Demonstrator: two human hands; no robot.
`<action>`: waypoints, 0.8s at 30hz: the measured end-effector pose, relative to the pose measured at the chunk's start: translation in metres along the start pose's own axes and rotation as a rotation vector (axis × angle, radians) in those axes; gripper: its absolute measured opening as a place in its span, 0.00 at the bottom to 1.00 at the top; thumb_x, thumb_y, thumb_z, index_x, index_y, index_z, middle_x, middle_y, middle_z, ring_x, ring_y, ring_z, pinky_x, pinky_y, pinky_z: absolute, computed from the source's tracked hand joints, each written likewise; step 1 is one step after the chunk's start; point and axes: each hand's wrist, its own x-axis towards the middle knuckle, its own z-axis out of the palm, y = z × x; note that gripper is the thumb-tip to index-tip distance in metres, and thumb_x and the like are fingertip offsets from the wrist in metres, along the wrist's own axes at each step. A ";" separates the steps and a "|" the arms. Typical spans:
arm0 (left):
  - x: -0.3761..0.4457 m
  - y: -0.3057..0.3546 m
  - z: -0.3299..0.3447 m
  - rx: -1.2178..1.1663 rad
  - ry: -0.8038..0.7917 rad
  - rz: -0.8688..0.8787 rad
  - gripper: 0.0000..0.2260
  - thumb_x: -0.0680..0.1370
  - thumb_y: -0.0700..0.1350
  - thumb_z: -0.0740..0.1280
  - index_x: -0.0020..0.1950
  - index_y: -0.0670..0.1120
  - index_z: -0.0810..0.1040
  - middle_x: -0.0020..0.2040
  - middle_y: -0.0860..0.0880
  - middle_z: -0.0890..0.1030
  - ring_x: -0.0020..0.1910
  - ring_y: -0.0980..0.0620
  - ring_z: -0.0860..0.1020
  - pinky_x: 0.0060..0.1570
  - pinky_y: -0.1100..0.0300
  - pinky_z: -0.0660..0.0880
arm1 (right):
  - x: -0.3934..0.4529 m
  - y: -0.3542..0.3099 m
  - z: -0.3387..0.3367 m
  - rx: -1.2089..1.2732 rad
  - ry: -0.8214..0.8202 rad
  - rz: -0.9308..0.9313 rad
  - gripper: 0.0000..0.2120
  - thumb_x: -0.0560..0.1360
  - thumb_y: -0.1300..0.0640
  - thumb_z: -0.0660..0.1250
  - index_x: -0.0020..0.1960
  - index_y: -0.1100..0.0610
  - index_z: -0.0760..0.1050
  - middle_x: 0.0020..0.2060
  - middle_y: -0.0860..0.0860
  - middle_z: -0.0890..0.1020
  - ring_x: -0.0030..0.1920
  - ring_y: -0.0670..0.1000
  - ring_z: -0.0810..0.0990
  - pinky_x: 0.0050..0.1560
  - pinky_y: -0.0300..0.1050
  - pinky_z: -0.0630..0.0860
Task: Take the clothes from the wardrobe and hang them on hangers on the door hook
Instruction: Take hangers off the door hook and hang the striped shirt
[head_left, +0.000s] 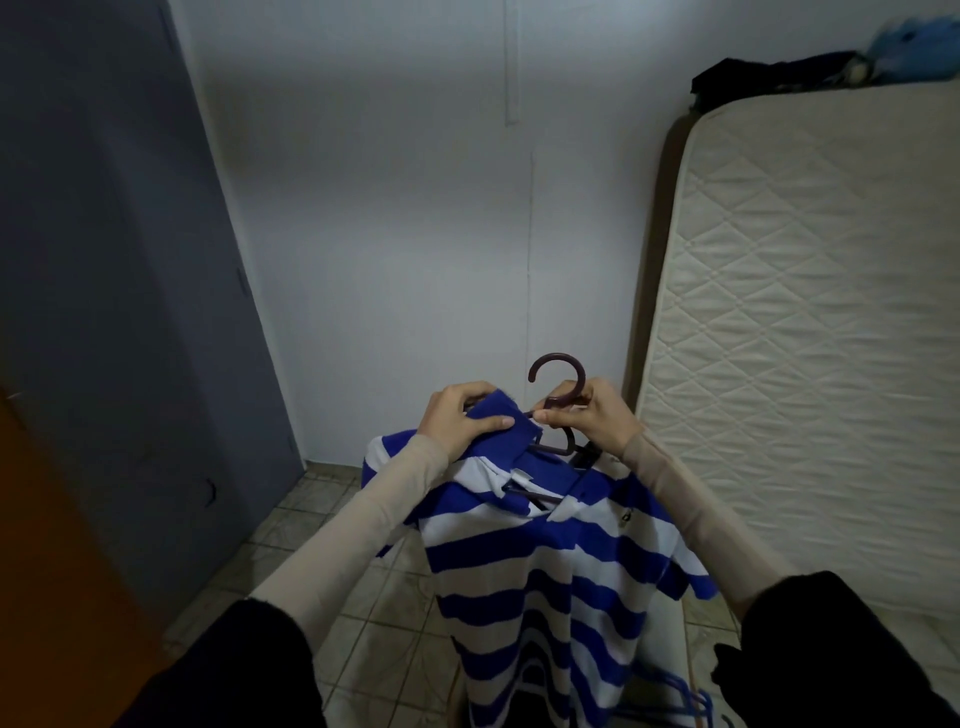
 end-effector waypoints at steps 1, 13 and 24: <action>-0.001 0.000 0.001 0.012 -0.011 -0.007 0.10 0.70 0.43 0.73 0.50 0.43 0.81 0.47 0.47 0.83 0.48 0.50 0.78 0.53 0.61 0.72 | 0.000 -0.001 0.001 0.000 -0.001 -0.005 0.05 0.69 0.62 0.72 0.44 0.62 0.82 0.38 0.51 0.82 0.39 0.46 0.80 0.43 0.35 0.76; -0.003 -0.001 0.009 0.151 -0.065 0.000 0.07 0.70 0.40 0.72 0.47 0.43 0.83 0.45 0.44 0.84 0.47 0.48 0.79 0.51 0.56 0.75 | -0.001 0.002 0.000 -0.037 -0.195 0.122 0.12 0.69 0.64 0.72 0.52 0.60 0.79 0.47 0.53 0.83 0.49 0.49 0.81 0.57 0.42 0.75; -0.009 -0.011 -0.008 0.060 -0.015 -0.081 0.08 0.68 0.37 0.74 0.46 0.42 0.83 0.43 0.46 0.83 0.46 0.50 0.79 0.50 0.59 0.75 | -0.021 0.031 -0.001 -0.299 -0.216 0.881 0.22 0.76 0.45 0.61 0.61 0.61 0.70 0.54 0.56 0.75 0.54 0.54 0.74 0.55 0.48 0.71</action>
